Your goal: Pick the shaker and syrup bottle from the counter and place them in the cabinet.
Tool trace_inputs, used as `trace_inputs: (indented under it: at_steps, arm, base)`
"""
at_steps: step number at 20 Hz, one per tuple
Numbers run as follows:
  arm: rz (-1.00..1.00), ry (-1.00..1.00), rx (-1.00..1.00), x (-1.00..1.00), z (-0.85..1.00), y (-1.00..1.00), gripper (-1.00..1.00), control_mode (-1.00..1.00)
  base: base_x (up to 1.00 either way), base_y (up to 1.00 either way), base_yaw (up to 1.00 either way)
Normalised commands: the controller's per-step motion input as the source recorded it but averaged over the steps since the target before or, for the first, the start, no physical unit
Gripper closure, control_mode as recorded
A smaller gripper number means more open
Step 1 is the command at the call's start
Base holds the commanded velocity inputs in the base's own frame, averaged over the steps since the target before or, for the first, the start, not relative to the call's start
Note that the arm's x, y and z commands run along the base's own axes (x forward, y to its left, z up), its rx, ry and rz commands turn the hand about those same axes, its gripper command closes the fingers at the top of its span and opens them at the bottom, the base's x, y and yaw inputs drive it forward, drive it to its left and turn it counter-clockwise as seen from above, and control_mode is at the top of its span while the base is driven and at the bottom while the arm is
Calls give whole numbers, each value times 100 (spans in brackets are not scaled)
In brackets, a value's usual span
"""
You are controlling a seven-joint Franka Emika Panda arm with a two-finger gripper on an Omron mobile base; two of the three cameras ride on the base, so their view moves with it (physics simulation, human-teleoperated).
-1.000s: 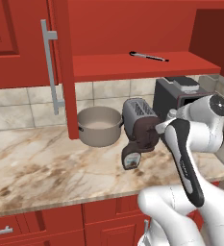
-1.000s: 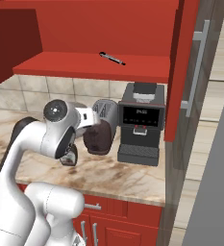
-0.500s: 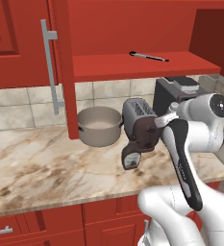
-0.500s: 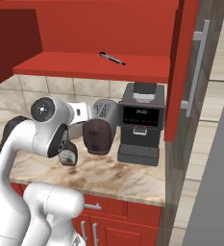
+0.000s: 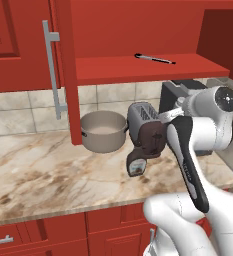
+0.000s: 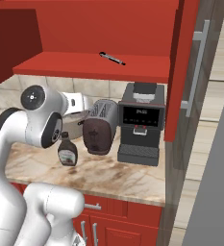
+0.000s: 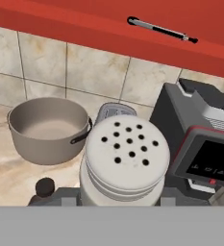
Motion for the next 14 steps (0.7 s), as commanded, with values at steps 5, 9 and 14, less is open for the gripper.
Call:
trace_inputs:
  at_steps: [5,9,14]
  arm:
    - [-2,0,0,0,18,0,100,-100]
    - [-1,0,2,0,11,0,100,-100]
    - [-1,0,4,0,15,0,100,-100]
  base:
    - [0,0,0]
    - [0,0,0]
    - [0,0,0]
